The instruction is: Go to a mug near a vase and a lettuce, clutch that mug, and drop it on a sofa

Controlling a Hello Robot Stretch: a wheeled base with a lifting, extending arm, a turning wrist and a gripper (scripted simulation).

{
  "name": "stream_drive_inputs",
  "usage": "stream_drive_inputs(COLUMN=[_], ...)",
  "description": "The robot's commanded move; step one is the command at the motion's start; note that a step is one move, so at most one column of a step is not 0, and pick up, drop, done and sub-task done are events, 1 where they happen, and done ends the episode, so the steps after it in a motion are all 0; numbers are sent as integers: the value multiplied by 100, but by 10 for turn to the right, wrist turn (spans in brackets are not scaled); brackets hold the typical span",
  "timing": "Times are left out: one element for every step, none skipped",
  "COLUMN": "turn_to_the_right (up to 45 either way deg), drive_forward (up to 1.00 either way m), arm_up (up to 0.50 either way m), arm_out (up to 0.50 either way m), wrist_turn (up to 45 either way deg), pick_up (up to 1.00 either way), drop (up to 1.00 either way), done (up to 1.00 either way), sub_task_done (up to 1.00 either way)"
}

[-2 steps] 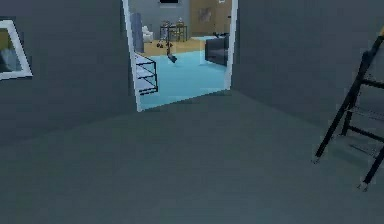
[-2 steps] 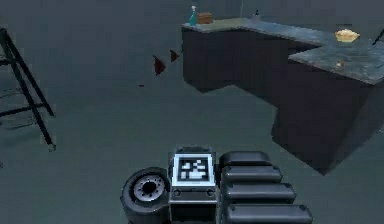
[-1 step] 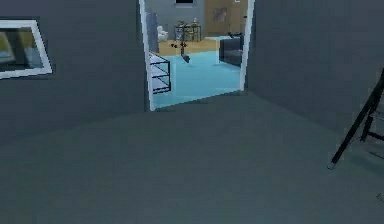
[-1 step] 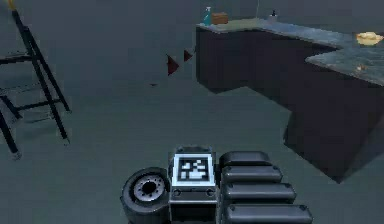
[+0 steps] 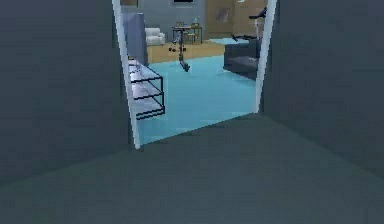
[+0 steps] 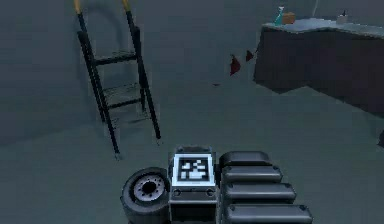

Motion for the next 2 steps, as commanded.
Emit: stream_drive_inputs(turn_to_the_right=[0, 0], drive_forward=[100, 100], arm_up=[0, 0], arm_out=[0, 0], wrist_turn=[0, 0], pick_up=[0, 0], drop=[0, 0], done=[0, 0], sub_task_done=[0, 0])
